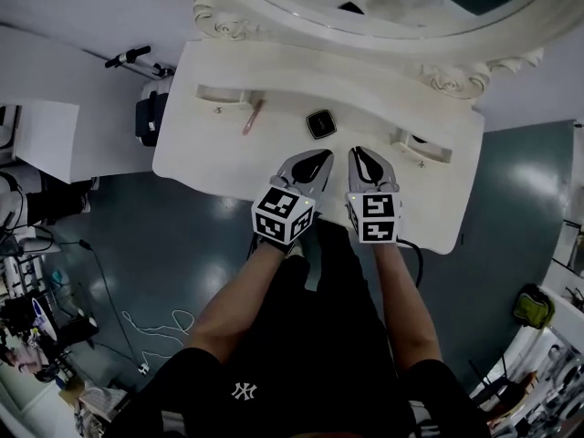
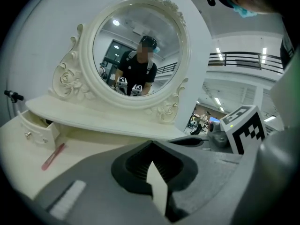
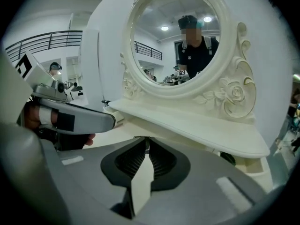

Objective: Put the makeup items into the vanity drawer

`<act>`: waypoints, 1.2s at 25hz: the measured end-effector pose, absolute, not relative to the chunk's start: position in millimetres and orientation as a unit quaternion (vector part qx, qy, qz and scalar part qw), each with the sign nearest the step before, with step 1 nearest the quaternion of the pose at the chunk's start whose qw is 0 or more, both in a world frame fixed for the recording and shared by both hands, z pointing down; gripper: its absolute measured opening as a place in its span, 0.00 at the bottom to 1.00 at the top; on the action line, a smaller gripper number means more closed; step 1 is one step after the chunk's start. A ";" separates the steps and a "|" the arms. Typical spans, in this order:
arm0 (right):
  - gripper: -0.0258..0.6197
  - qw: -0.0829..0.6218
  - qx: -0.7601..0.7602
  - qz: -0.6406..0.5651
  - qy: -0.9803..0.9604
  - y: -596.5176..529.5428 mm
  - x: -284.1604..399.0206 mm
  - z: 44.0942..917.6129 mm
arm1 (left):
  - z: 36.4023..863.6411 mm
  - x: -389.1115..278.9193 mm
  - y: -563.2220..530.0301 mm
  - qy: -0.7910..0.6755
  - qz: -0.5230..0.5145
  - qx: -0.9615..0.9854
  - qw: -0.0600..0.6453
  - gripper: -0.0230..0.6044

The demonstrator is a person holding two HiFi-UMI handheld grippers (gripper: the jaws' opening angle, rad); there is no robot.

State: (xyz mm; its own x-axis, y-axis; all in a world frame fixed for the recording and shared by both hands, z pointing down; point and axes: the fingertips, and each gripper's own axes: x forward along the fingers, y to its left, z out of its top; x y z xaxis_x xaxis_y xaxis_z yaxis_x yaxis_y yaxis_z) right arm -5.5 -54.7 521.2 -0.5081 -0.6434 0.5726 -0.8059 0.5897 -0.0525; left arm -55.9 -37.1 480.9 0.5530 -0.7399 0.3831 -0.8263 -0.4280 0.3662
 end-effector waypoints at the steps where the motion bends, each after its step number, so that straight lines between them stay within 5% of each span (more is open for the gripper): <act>1: 0.12 0.260 0.418 0.159 -0.856 -54.6 -11.5 522.7 | 482.9 -60.4 -36.9 -0.470 0.082 0.838 0.264 0.04; 30: 0.55 0.355 0.341 0.199 -0.848 -90.3 -82.9 619.6 | 551.6 -126.3 -62.5 -0.532 0.082 0.778 0.324 0.04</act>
